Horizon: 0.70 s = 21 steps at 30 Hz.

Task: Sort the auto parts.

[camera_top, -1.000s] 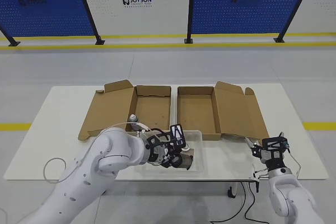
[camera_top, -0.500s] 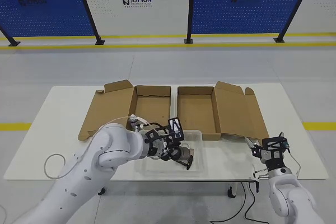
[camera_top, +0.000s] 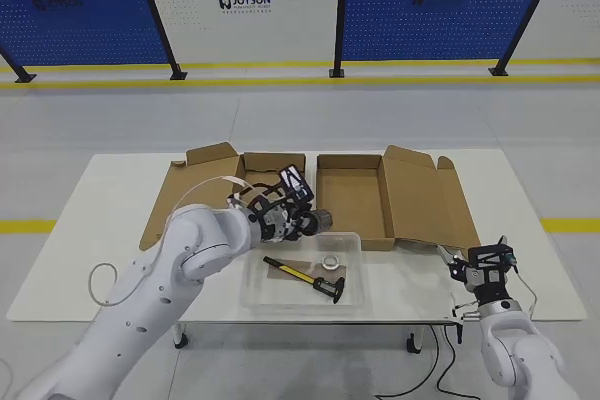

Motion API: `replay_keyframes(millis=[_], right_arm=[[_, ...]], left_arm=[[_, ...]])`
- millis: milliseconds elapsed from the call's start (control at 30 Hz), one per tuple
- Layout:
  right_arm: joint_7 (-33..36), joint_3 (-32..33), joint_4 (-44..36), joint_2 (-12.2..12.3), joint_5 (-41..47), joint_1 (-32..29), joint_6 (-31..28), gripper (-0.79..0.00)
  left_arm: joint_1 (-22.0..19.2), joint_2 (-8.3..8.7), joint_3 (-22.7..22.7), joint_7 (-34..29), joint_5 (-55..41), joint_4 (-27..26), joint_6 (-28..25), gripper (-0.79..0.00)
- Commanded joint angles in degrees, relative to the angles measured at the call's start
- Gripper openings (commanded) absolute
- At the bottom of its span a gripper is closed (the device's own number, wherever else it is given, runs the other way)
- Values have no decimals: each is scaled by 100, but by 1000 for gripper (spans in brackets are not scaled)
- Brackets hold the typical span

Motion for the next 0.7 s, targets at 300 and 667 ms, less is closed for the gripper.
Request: replay_keyframes(millis=[300, 667], right_arm=[[0, 0, 0, 0, 0, 0, 0, 0], [0, 0, 0, 0, 0, 0, 0, 0]], left_arm=[[-96, -135, 347, 230, 1001, 495, 846, -785], [-357, -330, 633, 294, 1252, 1409, 1162, -785]])
